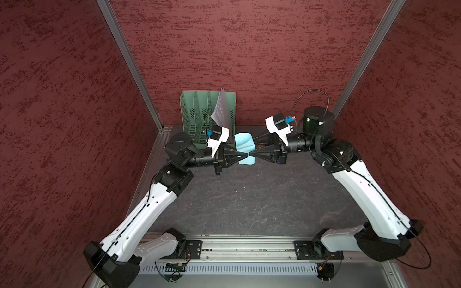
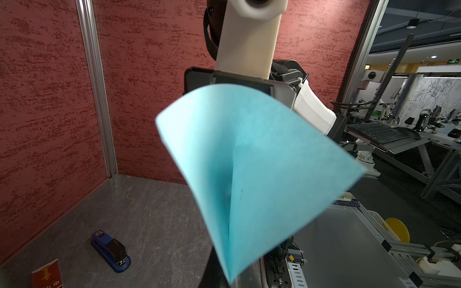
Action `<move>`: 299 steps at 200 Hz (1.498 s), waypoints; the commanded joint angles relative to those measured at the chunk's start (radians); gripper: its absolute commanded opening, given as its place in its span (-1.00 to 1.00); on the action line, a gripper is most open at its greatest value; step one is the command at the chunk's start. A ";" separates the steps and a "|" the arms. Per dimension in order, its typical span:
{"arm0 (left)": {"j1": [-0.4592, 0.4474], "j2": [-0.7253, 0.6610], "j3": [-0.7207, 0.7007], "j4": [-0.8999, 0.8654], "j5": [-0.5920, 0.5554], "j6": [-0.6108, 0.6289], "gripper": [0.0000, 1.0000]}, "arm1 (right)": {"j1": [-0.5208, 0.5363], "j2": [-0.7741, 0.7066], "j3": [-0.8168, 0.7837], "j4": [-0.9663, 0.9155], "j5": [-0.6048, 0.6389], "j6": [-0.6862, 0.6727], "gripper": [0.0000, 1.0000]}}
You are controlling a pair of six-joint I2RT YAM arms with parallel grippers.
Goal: Fold the square paper along the opposite sides
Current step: Smooth out the paper.
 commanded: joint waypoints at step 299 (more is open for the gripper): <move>0.004 0.015 0.032 -0.064 0.018 0.033 -1.00 | -0.007 -0.010 0.026 0.045 0.087 0.003 -0.60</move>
